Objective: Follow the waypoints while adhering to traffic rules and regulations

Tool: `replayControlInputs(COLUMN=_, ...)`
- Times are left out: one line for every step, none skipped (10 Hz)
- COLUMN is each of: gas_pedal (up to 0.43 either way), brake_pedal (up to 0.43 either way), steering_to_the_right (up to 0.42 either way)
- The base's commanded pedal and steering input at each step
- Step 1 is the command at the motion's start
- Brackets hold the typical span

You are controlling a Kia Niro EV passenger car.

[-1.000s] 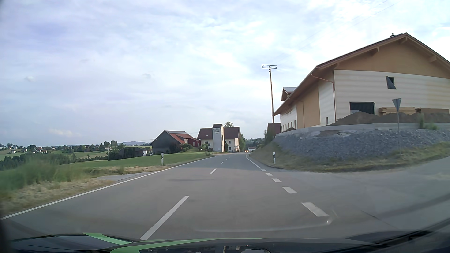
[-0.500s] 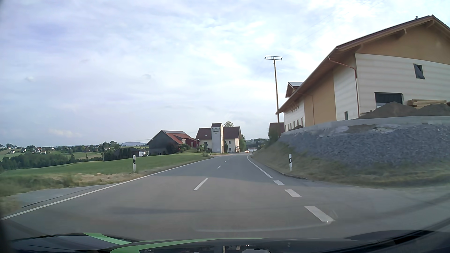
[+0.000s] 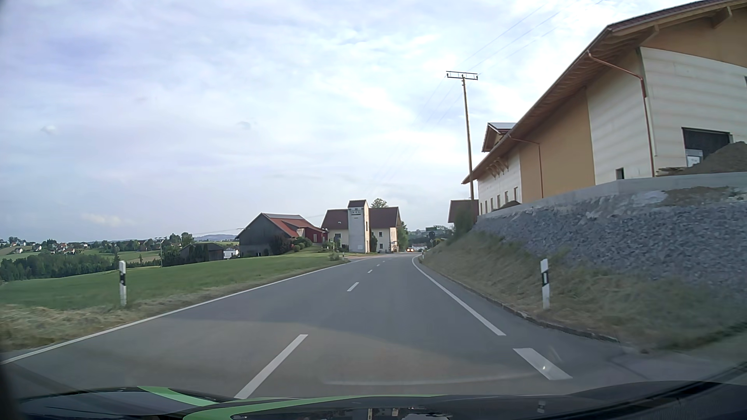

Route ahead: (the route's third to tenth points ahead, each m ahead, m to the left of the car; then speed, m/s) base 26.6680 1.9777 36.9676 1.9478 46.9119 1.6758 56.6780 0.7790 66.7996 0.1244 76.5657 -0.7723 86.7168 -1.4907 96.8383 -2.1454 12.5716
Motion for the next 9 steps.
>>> replayControlInputs(gas_pedal=0.067, brake_pedal=0.000, steering_to_the_right=-0.002)
replayControlInputs(gas_pedal=0.067, brake_pedal=0.000, steering_to_the_right=-0.001)
replayControlInputs(gas_pedal=0.067, brake_pedal=0.000, steering_to_the_right=-0.001)
replayControlInputs(gas_pedal=0.067, brake_pedal=0.000, steering_to_the_right=-0.001)
replayControlInputs(gas_pedal=0.067, brake_pedal=0.000, steering_to_the_right=0.000)
replayControlInputs(gas_pedal=0.067, brake_pedal=0.000, steering_to_the_right=0.000)
replayControlInputs(gas_pedal=0.067, brake_pedal=0.000, steering_to_the_right=0.002)
replayControlInputs(gas_pedal=0.047, brake_pedal=0.000, steering_to_the_right=0.002)
replayControlInputs(gas_pedal=0.047, brake_pedal=0.000, steering_to_the_right=0.002)
